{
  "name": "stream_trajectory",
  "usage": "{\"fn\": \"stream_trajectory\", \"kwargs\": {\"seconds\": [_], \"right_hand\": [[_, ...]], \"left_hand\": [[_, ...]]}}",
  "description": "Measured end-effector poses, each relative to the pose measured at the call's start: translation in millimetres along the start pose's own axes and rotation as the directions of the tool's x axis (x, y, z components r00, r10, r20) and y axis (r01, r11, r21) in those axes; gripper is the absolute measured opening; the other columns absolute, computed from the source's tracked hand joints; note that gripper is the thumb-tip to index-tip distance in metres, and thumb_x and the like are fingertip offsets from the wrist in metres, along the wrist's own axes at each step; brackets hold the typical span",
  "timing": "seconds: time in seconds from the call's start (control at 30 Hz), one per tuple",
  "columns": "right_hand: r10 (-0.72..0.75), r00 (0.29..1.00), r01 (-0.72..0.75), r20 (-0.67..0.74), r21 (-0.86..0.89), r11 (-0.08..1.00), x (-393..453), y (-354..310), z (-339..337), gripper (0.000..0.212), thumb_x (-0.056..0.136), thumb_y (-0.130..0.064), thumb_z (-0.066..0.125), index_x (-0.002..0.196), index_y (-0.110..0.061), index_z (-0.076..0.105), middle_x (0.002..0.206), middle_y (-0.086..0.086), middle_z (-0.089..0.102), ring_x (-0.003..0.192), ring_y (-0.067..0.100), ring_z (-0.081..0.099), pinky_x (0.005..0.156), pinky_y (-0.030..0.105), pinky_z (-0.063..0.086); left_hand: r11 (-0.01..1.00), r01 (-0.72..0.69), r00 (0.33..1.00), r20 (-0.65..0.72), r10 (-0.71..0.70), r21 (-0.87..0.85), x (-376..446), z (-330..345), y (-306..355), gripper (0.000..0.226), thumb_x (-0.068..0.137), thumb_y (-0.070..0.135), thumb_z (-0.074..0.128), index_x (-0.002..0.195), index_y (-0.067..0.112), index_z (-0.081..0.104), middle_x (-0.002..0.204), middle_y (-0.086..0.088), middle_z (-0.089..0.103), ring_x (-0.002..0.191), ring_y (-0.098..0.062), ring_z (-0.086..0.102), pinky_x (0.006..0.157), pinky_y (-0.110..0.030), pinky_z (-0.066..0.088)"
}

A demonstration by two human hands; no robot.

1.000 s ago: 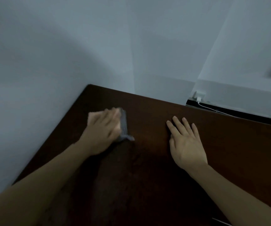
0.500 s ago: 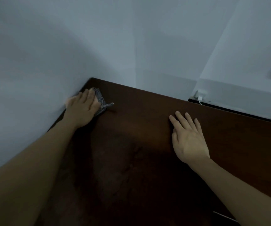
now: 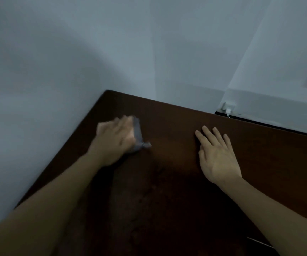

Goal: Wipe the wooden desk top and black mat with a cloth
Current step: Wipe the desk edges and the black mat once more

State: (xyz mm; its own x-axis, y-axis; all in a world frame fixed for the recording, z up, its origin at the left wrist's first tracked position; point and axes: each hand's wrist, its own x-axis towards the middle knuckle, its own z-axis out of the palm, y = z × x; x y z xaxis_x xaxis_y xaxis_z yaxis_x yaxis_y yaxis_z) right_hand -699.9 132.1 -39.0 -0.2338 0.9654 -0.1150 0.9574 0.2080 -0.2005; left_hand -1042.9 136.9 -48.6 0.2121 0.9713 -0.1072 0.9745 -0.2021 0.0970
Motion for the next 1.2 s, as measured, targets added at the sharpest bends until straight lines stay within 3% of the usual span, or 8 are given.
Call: {"fn": "stream_trajectory", "kwargs": {"seconds": [0.07,0.17,0.47,0.6,0.77,0.9,1.1,1.2], "right_hand": [[-0.002,1.0,0.002,-0.012,0.001,1.0,0,1,1,0.056,0.106,-0.035,0.021,0.162,-0.031,0.016,0.17,-0.004,0.006,0.157,0.02,-0.004,0.127,0.044,-0.002],[-0.009,1.0,0.01,-0.025,0.002,1.0,0,2,2,0.055,0.107,-0.035,0.022,0.161,-0.03,0.017,0.17,-0.004,0.008,0.157,0.021,-0.003,0.127,0.044,-0.002],[-0.013,1.0,0.012,-0.009,-0.003,1.0,0,3,1,0.056,0.107,-0.035,0.021,0.162,-0.029,0.016,0.17,-0.003,0.007,0.157,0.022,-0.002,0.127,0.043,-0.002],[-0.007,1.0,0.007,-0.003,-0.021,1.0,2,6,3,0.055,0.108,-0.036,0.02,0.162,-0.03,0.014,0.17,-0.005,0.006,0.157,0.021,-0.002,0.127,0.042,-0.002],[-0.003,1.0,0.003,-0.011,-0.044,0.999,3,7,6,0.055,0.108,-0.037,0.018,0.162,-0.031,0.014,0.17,-0.006,0.005,0.157,0.02,-0.002,0.127,0.041,-0.001],[0.002,1.0,-0.003,-0.004,-0.052,0.999,3,6,6,0.055,0.107,-0.037,0.018,0.162,-0.031,0.015,0.17,-0.005,0.007,0.157,0.021,0.0,0.127,0.042,0.001],[0.013,1.0,-0.013,-0.003,-0.058,0.998,4,4,6,0.057,0.106,-0.037,0.018,0.162,-0.03,0.016,0.17,-0.004,0.008,0.157,0.022,0.001,0.127,0.043,0.002],[0.017,1.0,-0.017,-0.008,-0.063,0.998,5,3,8,0.056,0.106,-0.036,0.02,0.161,-0.029,0.017,0.17,-0.003,0.01,0.157,0.023,0.002,0.127,0.044,0.002]], "left_hand": [[0.958,0.27,0.963,0.013,-0.27,-0.098,25,-5,-20,0.08,0.096,0.068,0.004,0.162,0.022,0.002,0.169,-0.002,-0.001,0.155,-0.023,0.0,0.125,-0.045,0.004],[0.911,0.394,0.916,-0.028,-0.4,-0.123,34,-3,-9,0.068,0.104,0.059,0.016,0.161,0.026,0.0,0.169,0.0,-0.002,0.155,-0.021,-0.001,0.124,-0.045,0.0],[0.996,-0.083,0.995,0.057,0.085,-0.035,-99,14,62,0.07,0.098,0.064,-0.006,0.161,0.031,-0.003,0.168,0.008,-0.01,0.154,-0.013,-0.014,0.126,-0.041,-0.002],[1.0,-0.003,0.999,0.053,0.003,0.004,-92,11,17,0.072,0.094,0.068,-0.004,0.158,0.034,-0.011,0.162,0.013,-0.022,0.151,-0.012,-0.021,0.124,-0.035,-0.008],[0.968,0.215,0.976,0.011,-0.218,0.132,-55,6,-54,0.091,0.087,0.059,-0.016,0.161,0.011,0.004,0.167,-0.007,-0.007,0.156,-0.026,-0.003,0.126,-0.043,0.0],[0.94,0.342,0.94,-0.015,-0.342,0.005,-57,6,-51,0.088,0.094,0.064,-0.01,0.161,0.014,0.016,0.169,-0.005,0.008,0.155,-0.025,0.008,0.125,-0.048,0.007],[0.999,-0.03,0.999,-0.011,0.03,-0.032,-126,13,-8,0.066,0.104,0.059,0.012,0.161,0.026,0.005,0.168,0.006,-0.003,0.155,-0.016,-0.007,0.124,-0.033,-0.008],[0.998,-0.061,0.998,-0.017,0.06,-0.019,-106,6,-38,0.066,0.102,0.064,0.011,0.16,0.032,0.002,0.167,0.008,-0.003,0.155,-0.016,-0.004,0.123,-0.031,-0.009]]}}
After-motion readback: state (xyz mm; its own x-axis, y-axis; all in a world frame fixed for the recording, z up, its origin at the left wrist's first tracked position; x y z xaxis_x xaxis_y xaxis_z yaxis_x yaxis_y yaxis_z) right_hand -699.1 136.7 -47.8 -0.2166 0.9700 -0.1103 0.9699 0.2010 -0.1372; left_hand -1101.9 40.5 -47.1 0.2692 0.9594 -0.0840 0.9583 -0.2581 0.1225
